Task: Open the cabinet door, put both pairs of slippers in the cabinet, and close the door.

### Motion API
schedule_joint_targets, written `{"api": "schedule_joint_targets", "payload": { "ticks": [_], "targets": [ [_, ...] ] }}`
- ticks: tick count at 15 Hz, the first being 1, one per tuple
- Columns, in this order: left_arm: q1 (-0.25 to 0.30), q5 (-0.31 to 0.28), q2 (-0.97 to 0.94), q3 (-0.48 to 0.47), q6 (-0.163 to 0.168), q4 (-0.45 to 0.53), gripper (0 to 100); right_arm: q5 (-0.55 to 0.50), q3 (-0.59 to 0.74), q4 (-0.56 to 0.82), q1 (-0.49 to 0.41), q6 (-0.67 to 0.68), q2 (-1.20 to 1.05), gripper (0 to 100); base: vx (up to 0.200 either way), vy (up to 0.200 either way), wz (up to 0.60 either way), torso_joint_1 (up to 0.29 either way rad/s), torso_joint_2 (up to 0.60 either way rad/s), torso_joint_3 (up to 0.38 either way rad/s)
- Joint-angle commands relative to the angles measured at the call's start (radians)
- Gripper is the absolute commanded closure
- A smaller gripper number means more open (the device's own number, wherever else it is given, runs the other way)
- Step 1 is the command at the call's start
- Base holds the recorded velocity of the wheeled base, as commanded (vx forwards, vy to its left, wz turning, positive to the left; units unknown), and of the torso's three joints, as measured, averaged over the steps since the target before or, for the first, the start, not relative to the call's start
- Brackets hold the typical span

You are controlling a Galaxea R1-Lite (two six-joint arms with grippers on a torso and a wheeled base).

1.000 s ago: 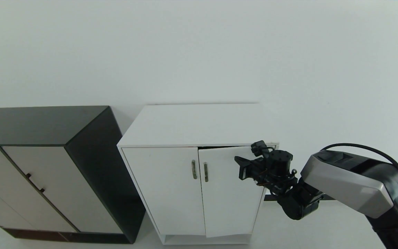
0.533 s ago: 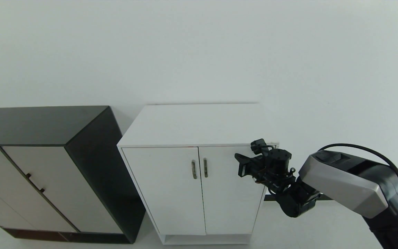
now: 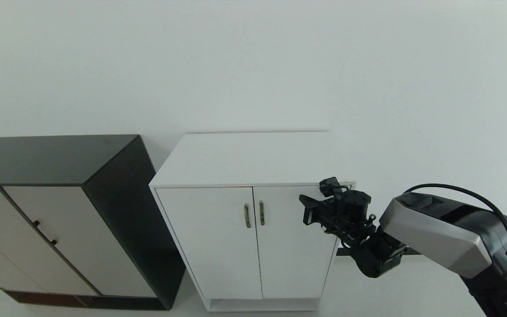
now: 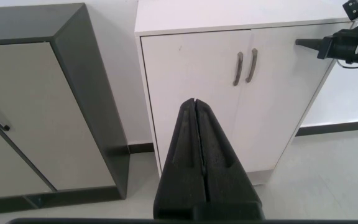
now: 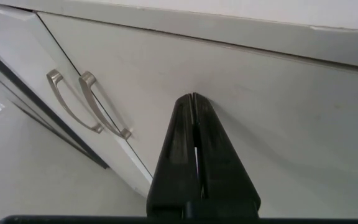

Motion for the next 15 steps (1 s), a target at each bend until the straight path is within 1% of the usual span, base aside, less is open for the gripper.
{"api": "schedule_joint_targets", "payload": {
  "ticks": [1, 4, 7, 8, 10, 11, 12, 13, 14, 15],
  "targets": [
    [0.0, 0.0, 0.0, 0.0, 0.0, 0.0, 100, -0.018, 0.043, -0.022, 0.0, -0.002, -0.057, 100, 0.0, 0.0, 0.0, 0.0, 0.0, 0.0],
    [0.0, 0.0, 0.0, 0.0, 0.0, 0.0, 100, -0.019, 0.201, -0.079, -0.003, -0.005, -0.179, 100, 0.0, 0.0, 0.0, 0.0, 0.0, 0.0],
    [0.0, -0.002, 0.0, 0.0, 0.0, 0.0, 100, -0.022, 0.414, -0.136, -0.014, -0.034, -0.308, 100, 0.0, 0.0, 0.0, 0.0, 0.0, 0.0],
    [0.002, -0.002, 0.0, 0.0, 0.0, 0.0, 100, -0.044, 0.531, -0.169, -0.032, -0.076, -0.366, 100, 0.0, 0.0, 0.0, 0.0, 0.0, 0.0],
    [0.0, -0.002, 0.0, 0.0, 0.0, 0.0, 100, -0.104, 0.705, -0.234, -0.078, -0.125, -0.441, 100, 0.0, 0.0, 0.0, 0.0, 0.0, 0.0],
    [0.0, 0.0, 0.0, 0.0, 0.0, 0.0, 100, -0.128, 0.804, -0.234, -0.107, -0.146, -0.495, 100, 0.0, 0.0, 0.0, 0.0, 0.0, 0.0],
    [0.0, 0.0, 0.0, 0.0, 0.0, 0.0, 100, -0.14, 0.862, -0.234, -0.124, -0.155, -0.528, 100, 0.0, 0.0, 0.0, 0.0, 0.0, 0.0],
    [0.0, 0.0, 0.0, 0.0, 0.0, 0.0, 100, -0.171, 0.969, -0.234, -0.153, -0.16, -0.604, 100, 0.0, 0.0, 0.0, 0.0, 0.0, 0.0],
    [0.0, 0.0, 0.0, 0.0, 0.0, 0.0, 100, -0.171, 0.969, -0.234, -0.153, -0.16, -0.604, 100, 0.0, 0.0, 0.0, 0.0, 0.0, 0.0],
    [0.0, 0.0, 0.0, 0.0, -0.002, 0.0, 100, -0.226, 1.121, -0.234, -0.183, -0.165, -0.72, 100, 0.0, 0.0, 0.0, 0.0, 0.0, 0.0]
  ]
}}
